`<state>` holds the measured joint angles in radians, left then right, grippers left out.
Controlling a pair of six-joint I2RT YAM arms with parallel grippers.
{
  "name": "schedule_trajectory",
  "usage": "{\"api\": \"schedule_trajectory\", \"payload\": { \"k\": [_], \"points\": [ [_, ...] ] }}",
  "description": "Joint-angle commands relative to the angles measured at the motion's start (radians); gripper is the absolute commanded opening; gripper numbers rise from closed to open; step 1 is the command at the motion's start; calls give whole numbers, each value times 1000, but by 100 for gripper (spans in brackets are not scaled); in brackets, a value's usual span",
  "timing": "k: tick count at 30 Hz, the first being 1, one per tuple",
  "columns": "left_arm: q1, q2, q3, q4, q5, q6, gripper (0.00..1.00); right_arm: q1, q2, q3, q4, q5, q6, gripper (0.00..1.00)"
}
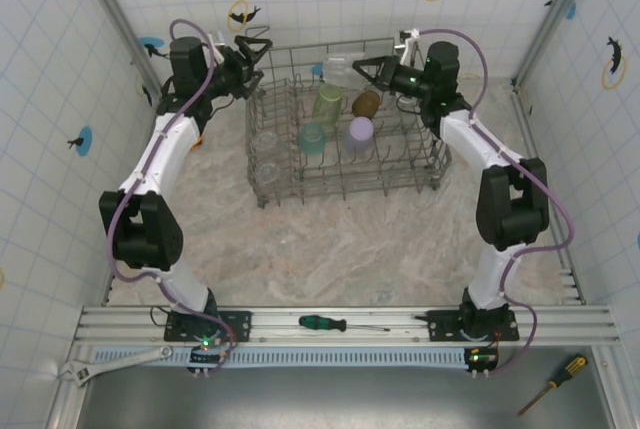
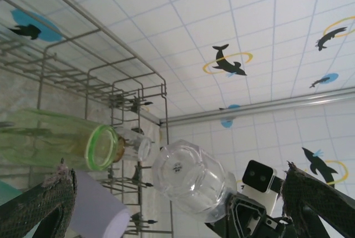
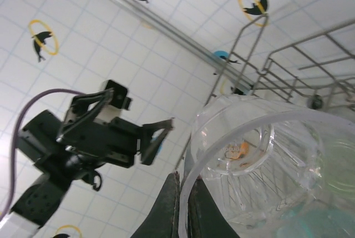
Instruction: Load the cups into the dish rack
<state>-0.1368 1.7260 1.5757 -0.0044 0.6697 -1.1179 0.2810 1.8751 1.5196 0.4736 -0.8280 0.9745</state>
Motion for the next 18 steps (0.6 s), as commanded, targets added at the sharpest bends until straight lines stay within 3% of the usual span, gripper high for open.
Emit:
{"api": "schedule_trajectory", "payload": {
  "k": [1, 12, 18],
  "points": [
    [-25, 22, 40, 106, 47, -95, 98, 18, -3, 14, 187, -24, 74, 0],
    [-110, 93, 15, 286, 74, -233, 97, 64, 43, 7, 402, -28, 222, 0],
    [-139, 110, 0, 344, 76, -279, 89, 84, 66, 19, 442, -31, 258, 0]
  ]
}}
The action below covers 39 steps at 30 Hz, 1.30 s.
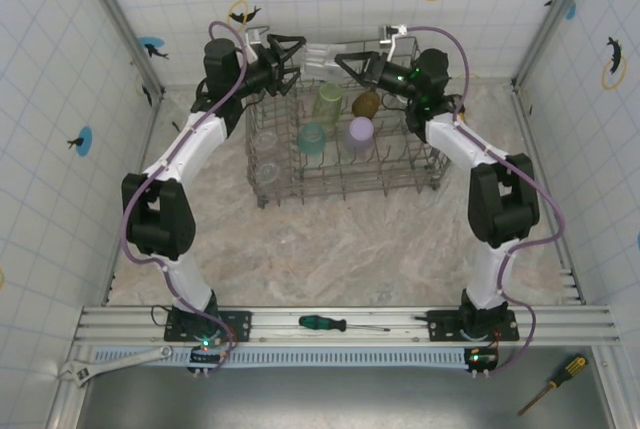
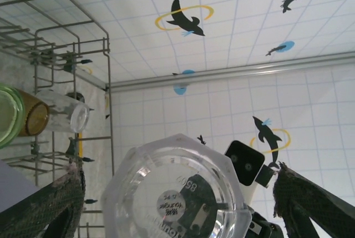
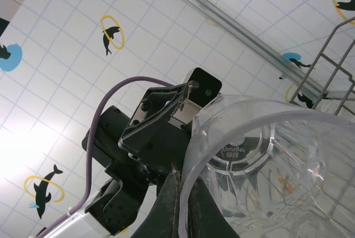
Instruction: Load the cups into the dish rack
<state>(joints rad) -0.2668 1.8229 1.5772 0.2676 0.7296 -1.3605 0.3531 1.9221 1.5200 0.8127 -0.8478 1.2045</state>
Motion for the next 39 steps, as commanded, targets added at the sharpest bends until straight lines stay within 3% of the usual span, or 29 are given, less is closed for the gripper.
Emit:
{"api": "schedule_trajectory", "payload": {
  "k": [1, 6, 11, 18, 22, 24, 26, 31, 39],
  "points": [
    [-11, 16, -1, 74, 16, -38, 89, 15, 23, 21, 107, -14, 32, 0],
    [-20, 22, -1, 86, 17, -48, 83, 27, 31, 29, 124, -11, 41, 0],
    [-23, 23, -9, 96, 32, -48, 69, 29, 43, 38, 132, -18, 51, 0],
    [-26, 22, -43, 138, 77, -45, 31, 30, 64, 60, 125, -28, 60, 0],
    [-27, 18, -55, 157, 109, -31, 0, 27, 78, 78, 109, -31, 59, 0],
    [-27, 9, -61, 159, 111, -8, 0, 26, 82, 84, 100, -33, 56, 4],
    [-28, 4, -46, 128, 104, 35, 0, 24, 83, 84, 89, -35, 51, 16],
    [-22, -5, 47, -50, 30, 224, 0, 5, 58, 53, 55, -44, 26, 34],
    [-22, -10, 254, -471, -273, 651, 0, -66, -78, -90, -144, -32, -161, 55]
  ]
}}
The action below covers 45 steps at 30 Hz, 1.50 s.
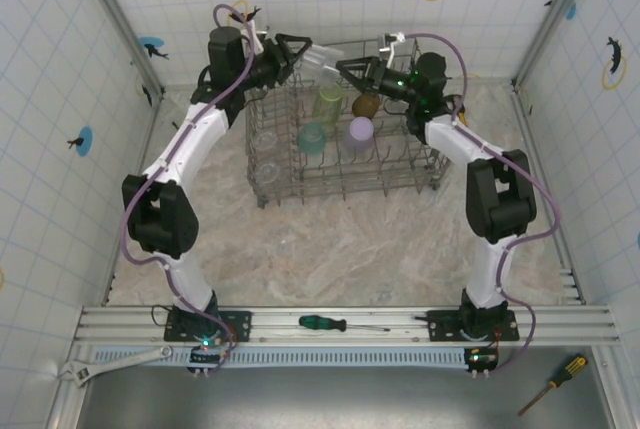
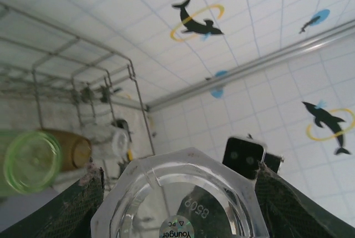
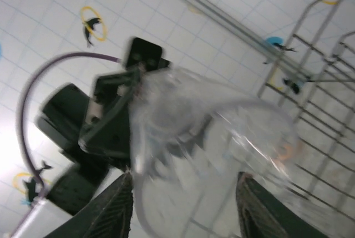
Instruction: Load the cups into the dish rack
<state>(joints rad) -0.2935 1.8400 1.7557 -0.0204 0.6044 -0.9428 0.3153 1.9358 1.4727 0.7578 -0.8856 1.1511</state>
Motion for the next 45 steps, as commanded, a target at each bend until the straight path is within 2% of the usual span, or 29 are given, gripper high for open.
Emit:
{"api": "schedule_trajectory", "payload": {
  "k": [1, 5, 10, 11, 12, 21, 26, 35, 45],
  "points": [
    [5, -25, 94, -215, -193, 278, 0, -39, -110, -62, -113, 12, -134, 57],
    [4, -32, 108, -296, -367, 438, 0, -78, -196, -153, -217, 49, -239, 67],
    [-7, -20, 105, -352, -519, 585, 0, -102, -284, -228, -340, 86, -358, 78],
    [-10, -15, 107, -359, -544, 612, 0, -104, -301, -242, -367, 95, -383, 86],
    [-16, -8, 106, -368, -575, 637, 0, -106, -317, -253, -391, 103, -407, 100],
    [-91, 64, 111, -406, -821, 841, 0, -120, -442, -365, -486, 145, -501, 99],
    [-123, 121, 124, -416, -935, 878, 0, -132, -491, -417, -491, 148, -507, 99],
    [-123, 188, 146, -434, -1036, 864, 0, -148, -554, -469, -521, 161, -526, 99],
    [-122, 254, 154, -435, -1070, 839, 0, -168, -594, -517, -526, 160, -529, 99]
  ]
}}
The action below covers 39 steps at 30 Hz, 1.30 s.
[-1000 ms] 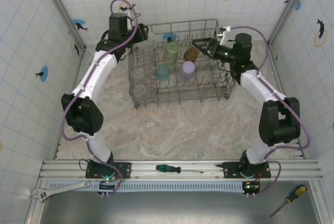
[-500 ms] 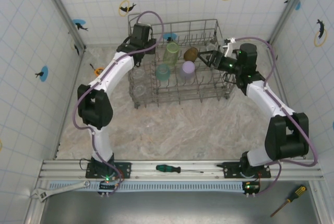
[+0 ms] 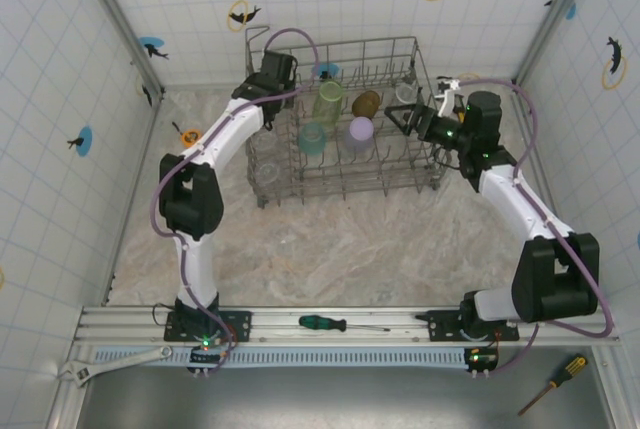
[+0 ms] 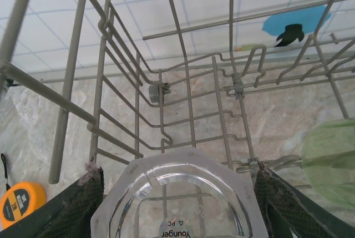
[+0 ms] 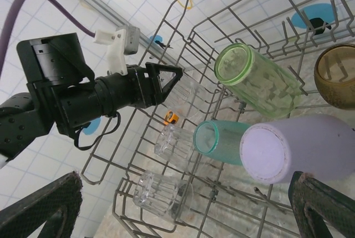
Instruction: Load the cups into the dish rack
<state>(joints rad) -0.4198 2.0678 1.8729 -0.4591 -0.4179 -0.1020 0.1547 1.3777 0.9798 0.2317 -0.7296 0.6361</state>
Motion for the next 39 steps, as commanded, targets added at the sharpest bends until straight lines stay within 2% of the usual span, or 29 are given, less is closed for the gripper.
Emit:
{"api": "schedule_trajectory", "payload": {
  "k": [1, 14, 17, 18, 19, 20, 28, 32, 39],
  "points": [
    [3, 33, 38, 3, -55, -4, 0, -9, -38, -27, -2, 4, -13, 99],
    [4, 102, 49, 7, -102, -51, 0, -22, -63, -58, 6, 3, -10, 99],
    [4, 112, 48, 7, -133, -64, 18, -23, -69, -64, 7, 4, -10, 99],
    [4, 113, 47, 8, -143, -74, 27, -23, -69, -65, 9, 4, -10, 99],
    [3, 115, 46, 10, -157, -85, 41, -22, -71, -67, 10, 5, -10, 99],
    [4, 115, 46, 13, -162, -92, 47, -24, -71, -69, 11, 7, -10, 99],
    [3, 96, 48, 29, -167, -143, 85, -26, -79, -72, 12, 7, 0, 99],
    [3, 74, 48, 31, -163, -159, 97, -29, -87, -79, 8, 12, 3, 99],
    [3, 20, 49, 40, -161, -219, 97, -30, -90, -79, 9, 10, 8, 99]
  ]
}}
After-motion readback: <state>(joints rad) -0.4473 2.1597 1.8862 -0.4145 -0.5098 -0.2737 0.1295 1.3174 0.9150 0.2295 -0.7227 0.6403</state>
